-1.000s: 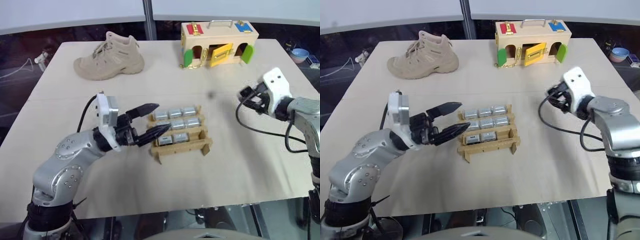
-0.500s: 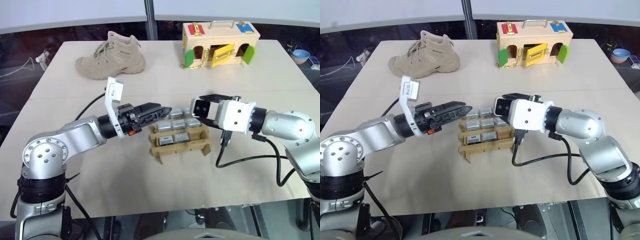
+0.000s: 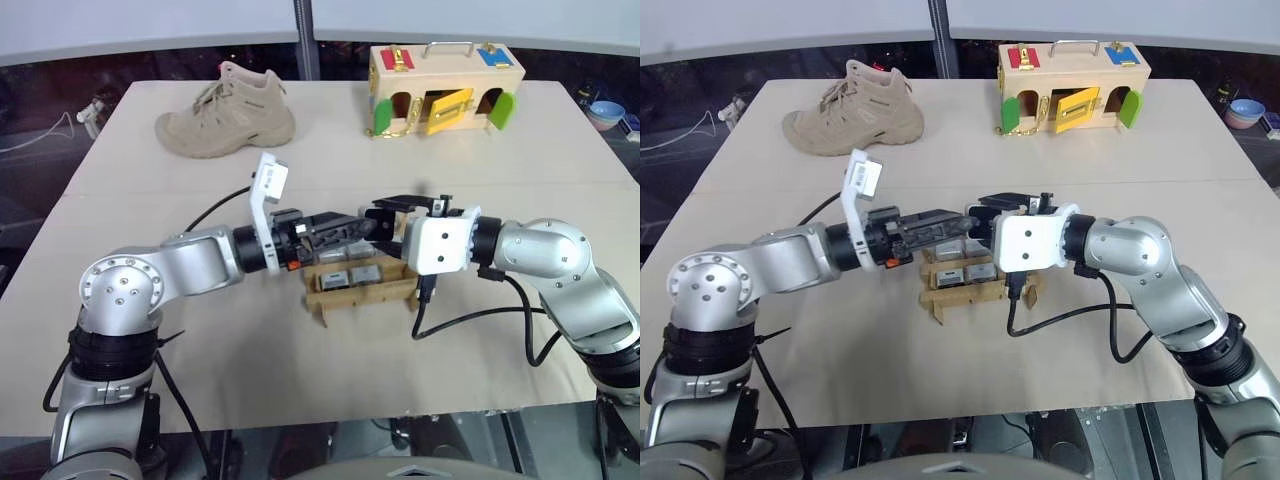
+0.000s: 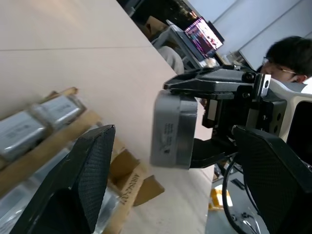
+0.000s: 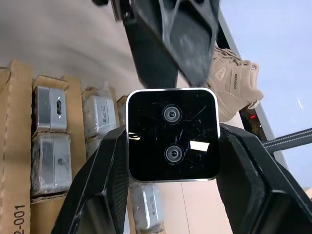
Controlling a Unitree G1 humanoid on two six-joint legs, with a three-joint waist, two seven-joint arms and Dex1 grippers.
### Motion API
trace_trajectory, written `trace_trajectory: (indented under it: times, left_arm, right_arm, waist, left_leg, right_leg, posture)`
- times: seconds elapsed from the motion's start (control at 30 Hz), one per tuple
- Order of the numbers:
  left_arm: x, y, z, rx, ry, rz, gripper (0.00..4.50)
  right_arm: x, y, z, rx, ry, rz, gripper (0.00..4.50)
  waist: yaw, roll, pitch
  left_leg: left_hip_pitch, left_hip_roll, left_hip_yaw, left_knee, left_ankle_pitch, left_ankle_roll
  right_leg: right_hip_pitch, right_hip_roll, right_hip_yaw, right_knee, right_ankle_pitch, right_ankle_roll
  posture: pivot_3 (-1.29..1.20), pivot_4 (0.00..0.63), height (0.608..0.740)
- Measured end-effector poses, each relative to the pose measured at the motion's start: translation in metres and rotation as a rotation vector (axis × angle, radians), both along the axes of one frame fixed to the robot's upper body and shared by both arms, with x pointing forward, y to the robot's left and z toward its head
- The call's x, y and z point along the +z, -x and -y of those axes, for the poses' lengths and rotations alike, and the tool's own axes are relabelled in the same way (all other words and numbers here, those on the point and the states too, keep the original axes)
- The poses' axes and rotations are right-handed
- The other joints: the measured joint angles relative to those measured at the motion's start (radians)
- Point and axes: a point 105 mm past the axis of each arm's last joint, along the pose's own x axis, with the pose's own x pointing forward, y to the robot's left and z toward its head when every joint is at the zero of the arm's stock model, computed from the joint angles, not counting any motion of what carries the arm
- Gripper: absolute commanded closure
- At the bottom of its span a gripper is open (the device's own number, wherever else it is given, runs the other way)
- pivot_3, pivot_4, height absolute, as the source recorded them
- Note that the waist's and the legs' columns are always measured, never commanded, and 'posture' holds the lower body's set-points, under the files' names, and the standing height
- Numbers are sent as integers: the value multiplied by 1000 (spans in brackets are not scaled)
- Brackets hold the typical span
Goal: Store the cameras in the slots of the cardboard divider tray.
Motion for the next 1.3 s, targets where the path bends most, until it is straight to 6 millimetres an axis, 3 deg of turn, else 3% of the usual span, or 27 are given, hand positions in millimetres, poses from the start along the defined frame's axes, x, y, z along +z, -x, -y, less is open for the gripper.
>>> trace_trajectory:
  times: [0.13, 0.17, 0.2, 0.23, 0.27, 0.33, 0.37, 0.4, 0.47, 0.57, 0.67, 0.8, 1.0, 1.3]
  left_arm:
    - [0, -5, 1, 11, -2, 7, 2986]
    - [2, -5, 3, 2, 3, 15, 3652]
    - [2, -5, 3, 0, 1, 15, 3745]
    - [2, -5, 3, -3, 0, 18, 3779]
    - [1, -5, 3, -3, -4, 21, 3780]
    - [-1, -7, 2, 4, -11, 19, 3780]
    - [-1, -7, 2, -1, -12, 21, 3780]
    - [-1, -7, 2, -4, -13, 23, 3780]
    - [2, -8, 5, -25, -32, 57, 3780]
    - [6, -9, 6, -59, -85, 125, 3780]
    - [-1, -7, 12, -129, -170, 180, 3780]
    - [-13, -8, 28, -249, -295, 257, 3780]
    - [-21, -21, 46, -333, -384, 358, 3780]
    - [-42, -25, 55, -388, -499, 394, 3780]
  right_arm:
    - [-1, 1, -1, 4, -2, -11, 2549]
    - [-2, 0, -1, -1, -2, -25, 2549]
    - [-2, 0, -1, 0, -1, -27, 2549]
    - [-2, 0, -1, -1, -5, -37, 2549]
    - [-2, 0, -2, -2, -11, -52, 1495]
    - [-1, 3, -4, 5, -26, -67, 695]
    - [0, 6, -6, 18, -37, -77, 87]
    - [1, 6, -6, 19, -39, -81, 0]
    - [4, 3, 4, -32, -112, -142, 0]
    - [3, -3, 35, -136, -279, -346, 0]
    - [-2, -5, 89, -236, -365, -491, 0]
    - [7, 4, 135, -205, -328, -568, 0]
    - [32, -1, 146, -65, -243, -550, 0]
    - [21, 2, 139, 12, -176, -582, 0]
  waist:
    - [0, 0, 0]
    - [0, 0, 0]
    - [0, 0, 0]
    - [0, 0, 0]
    - [0, 0, 0]
    - [0, 0, 0]
    - [0, 0, 0]
    - [0, 0, 0]
    - [7, 0, 0]
    - [18, 0, 0]
    - [26, 0, 0]
    - [15, 0, 0]
    - [-9, 0, 0]
    - [-3, 0, 0]
  left_leg:
    - [0, 0, 0, 0, 0, 0]
    - [0, 0, 0, 0, 0, 0]
    - [0, 0, 0, 0, 0, 0]
    - [0, 0, 0, 0, 0, 0]
    - [0, 0, 0, 0, 0, 0]
    - [0, 0, 0, 0, 0, 0]
    - [0, 0, 0, 0, 0, 0]
    - [0, 0, 0, 0, 0, 0]
    - [0, -1, -1, 0, 0, 0]
    - [0, -1, -1, 0, 0, 0]
    - [-1, -3, 1, 0, -1, 2]
    - [1, -3, 5, 0, -3, 5]
    - [3, 0, 6, 0, -3, 6]
    - [-1, 0, 4, 0, -3, 6]
  right_leg:
    - [0, 0, 0, 0, 0, 0]
    - [0, 0, 0, 0, 0, 0]
    - [0, 0, 0, 0, 0, 0]
    - [0, 0, 0, 0, 0, 0]
    - [0, 0, 0, 0, 0, 0]
    - [0, 0, 0, 0, 0, 0]
    - [0, 0, 0, 0, 0, 0]
    - [0, 0, 0, 0, 0, 0]
    - [1, 0, -1, 0, 0, 0]
    - [3, 0, -3, -2, 0, 0]
    - [3, -2, -3, -4, 0, 0]
    - [4, -2, -1, -4, 0, 0]
    - [4, 2, 0, -3, 0, 0]
    - [1, 1, 1, -3, 0, 1]
  posture:
    - [0, 150, 740]
    - [0, 150, 740]
    - [0, 150, 740]
    - [0, 150, 740]
    - [0, 150, 740]
    - [0, 150, 740]
    - [0, 150, 740]
    - [0, 150, 740]
    - [0, 150, 740]
    - [0, 150, 740]
    - [0, 150, 740]
    - [0, 150, 740]
    - [0, 150, 740]
    - [0, 150, 740]
